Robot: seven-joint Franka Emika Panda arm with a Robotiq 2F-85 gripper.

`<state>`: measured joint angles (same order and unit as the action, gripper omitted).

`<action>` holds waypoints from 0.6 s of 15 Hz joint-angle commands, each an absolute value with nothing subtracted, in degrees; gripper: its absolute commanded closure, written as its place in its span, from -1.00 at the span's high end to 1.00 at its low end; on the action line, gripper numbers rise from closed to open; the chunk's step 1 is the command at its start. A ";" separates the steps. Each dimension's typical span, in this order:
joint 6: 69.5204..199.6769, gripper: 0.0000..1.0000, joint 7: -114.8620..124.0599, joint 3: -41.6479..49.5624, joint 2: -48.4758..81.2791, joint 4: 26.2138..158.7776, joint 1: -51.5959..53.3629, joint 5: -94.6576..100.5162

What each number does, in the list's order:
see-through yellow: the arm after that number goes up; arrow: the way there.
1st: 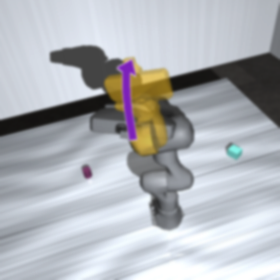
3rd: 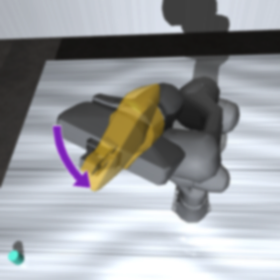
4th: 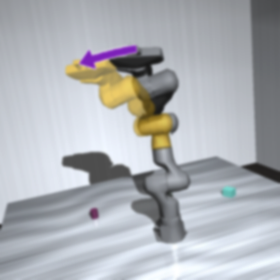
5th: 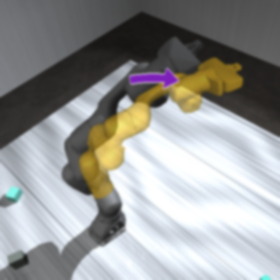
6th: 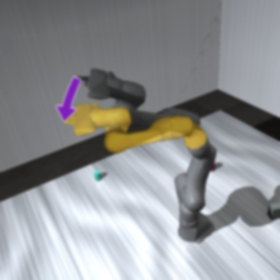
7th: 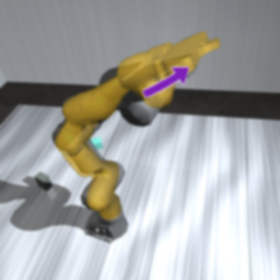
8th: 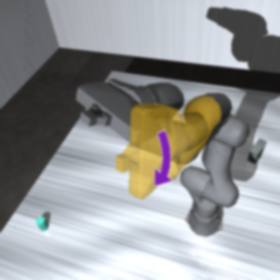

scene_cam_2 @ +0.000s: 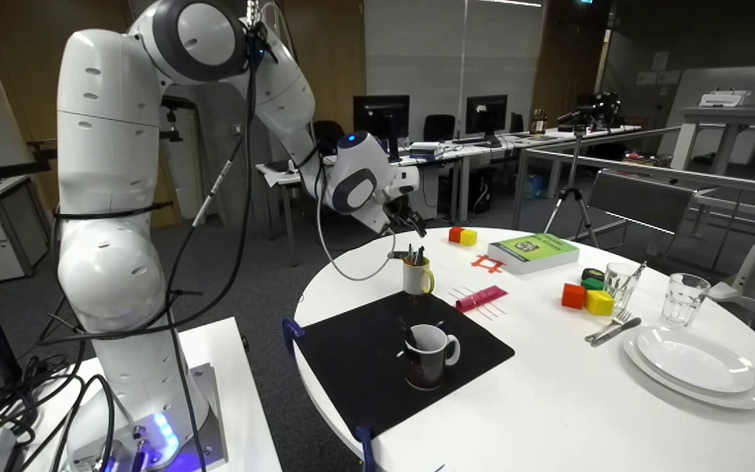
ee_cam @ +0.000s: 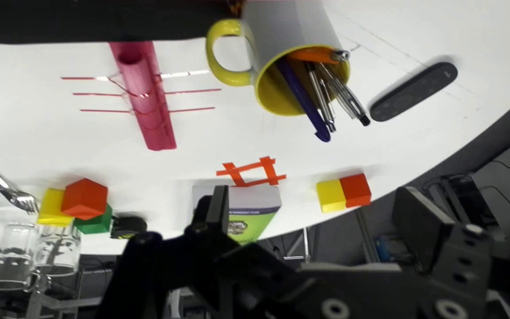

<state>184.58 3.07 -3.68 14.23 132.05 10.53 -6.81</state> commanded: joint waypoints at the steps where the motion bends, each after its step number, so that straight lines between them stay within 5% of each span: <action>1: 170.54 1.00 9.12 12.06 9.41 132.88 20.70 1.64; 5: 152.87 1.00 20.69 18.56 10.76 128.17 26.18 17.98; 9: 138.91 1.00 21.75 7.33 11.09 125.48 18.78 20.78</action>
